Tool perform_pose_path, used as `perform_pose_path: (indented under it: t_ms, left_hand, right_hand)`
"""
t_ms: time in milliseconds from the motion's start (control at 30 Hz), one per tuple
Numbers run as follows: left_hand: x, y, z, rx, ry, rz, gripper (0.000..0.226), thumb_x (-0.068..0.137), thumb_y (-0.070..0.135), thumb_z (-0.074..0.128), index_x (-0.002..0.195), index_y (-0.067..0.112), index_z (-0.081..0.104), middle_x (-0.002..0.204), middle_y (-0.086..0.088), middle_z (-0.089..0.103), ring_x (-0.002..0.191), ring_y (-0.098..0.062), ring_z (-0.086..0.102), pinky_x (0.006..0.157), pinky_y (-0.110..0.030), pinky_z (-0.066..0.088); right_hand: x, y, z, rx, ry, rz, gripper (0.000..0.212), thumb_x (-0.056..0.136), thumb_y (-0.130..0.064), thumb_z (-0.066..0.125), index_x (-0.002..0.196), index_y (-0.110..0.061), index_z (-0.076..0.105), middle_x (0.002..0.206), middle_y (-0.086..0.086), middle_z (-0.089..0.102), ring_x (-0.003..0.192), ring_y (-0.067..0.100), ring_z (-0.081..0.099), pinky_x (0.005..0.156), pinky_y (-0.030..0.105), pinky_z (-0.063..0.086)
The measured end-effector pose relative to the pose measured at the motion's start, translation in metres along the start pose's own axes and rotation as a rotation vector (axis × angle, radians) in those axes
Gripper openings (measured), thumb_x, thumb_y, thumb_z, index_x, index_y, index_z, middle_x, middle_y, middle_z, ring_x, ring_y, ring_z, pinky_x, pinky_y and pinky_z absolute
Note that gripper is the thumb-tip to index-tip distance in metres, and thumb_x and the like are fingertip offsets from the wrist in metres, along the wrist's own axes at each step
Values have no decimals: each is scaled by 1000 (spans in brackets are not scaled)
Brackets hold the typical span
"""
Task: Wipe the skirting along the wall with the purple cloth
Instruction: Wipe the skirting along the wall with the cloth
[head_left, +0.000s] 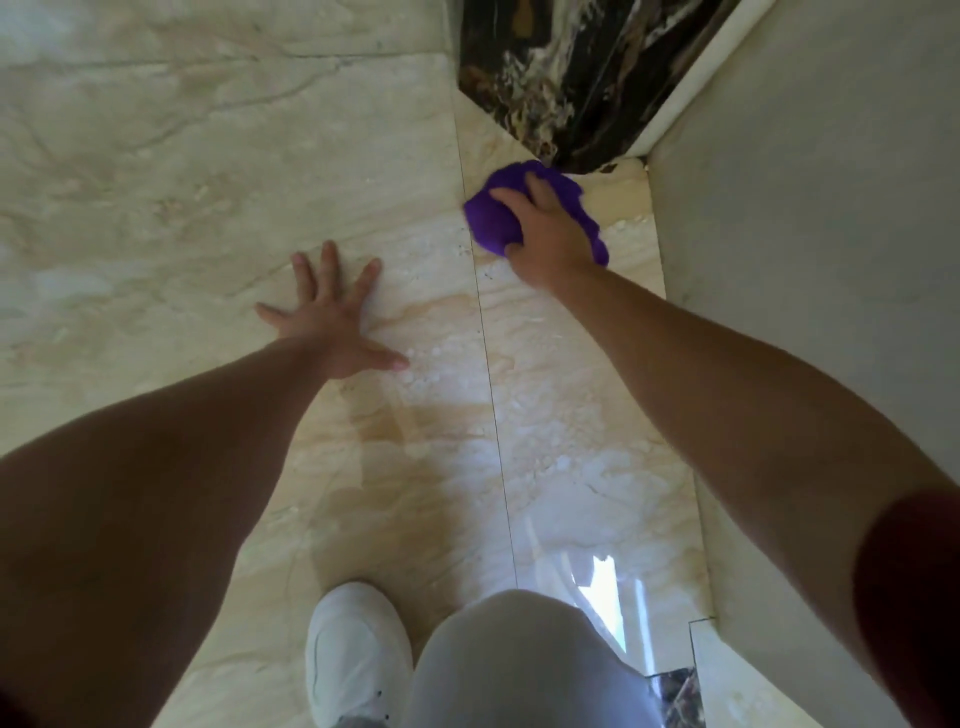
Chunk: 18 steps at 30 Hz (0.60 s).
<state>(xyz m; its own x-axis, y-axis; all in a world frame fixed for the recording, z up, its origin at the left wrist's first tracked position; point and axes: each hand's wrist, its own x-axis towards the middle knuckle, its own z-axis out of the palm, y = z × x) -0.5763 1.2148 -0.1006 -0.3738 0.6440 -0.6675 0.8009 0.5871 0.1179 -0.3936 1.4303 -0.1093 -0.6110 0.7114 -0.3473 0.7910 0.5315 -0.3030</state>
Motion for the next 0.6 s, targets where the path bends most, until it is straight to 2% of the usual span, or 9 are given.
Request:
perform_pose_path:
  t_ms: [67, 133, 267, 400, 600]
  left_hand:
    - [2, 0, 3, 2, 3, 2, 135, 52, 82, 71, 148, 52, -18, 159, 2, -37, 146, -31, -33, 102, -85, 10]
    - [6, -4, 9, 14, 27, 5, 135, 51, 84, 69, 148, 52, -19, 160, 1, -37, 146, -32, -33, 102, -85, 10]
    - [13, -8, 13, 12, 46, 19, 134, 51, 85, 68, 148, 51, -19, 159, 0, -38, 145, -34, -35, 100, -86, 8]
    - [12, -7, 15, 5, 60, 22, 134, 52, 82, 71, 149, 50, -17, 159, -2, -38, 145, -35, -34, 99, -87, 7]
    - [11, -4, 13, -13, 57, 28, 132, 54, 80, 72, 148, 52, -17, 158, 0, -39, 145, -34, -34, 99, -88, 6]
  right_hand:
    - [24, -19, -3, 9, -20, -33, 74, 93, -19, 59, 156, -37, 23, 170, 7, 1, 156, 29, 8, 120, 48, 31]
    - [53, -32, -10, 32, -45, -40, 75, 93, -19, 60, 156, -37, 23, 170, 7, 0, 156, 29, 5, 122, 47, 27]
    - [98, -51, -21, 3, -73, -101, 74, 92, -22, 63, 155, -38, 26, 170, 5, 4, 155, 30, 14, 120, 46, 30]
    - [120, -75, -23, 15, -64, -106, 76, 90, -22, 63, 154, -39, 26, 169, 4, 4, 155, 27, 12, 119, 42, 30]
    - [100, -70, -23, -46, -43, -87, 74, 88, -30, 65, 152, -40, 30, 168, 5, 11, 154, 30, 15, 116, 50, 35]
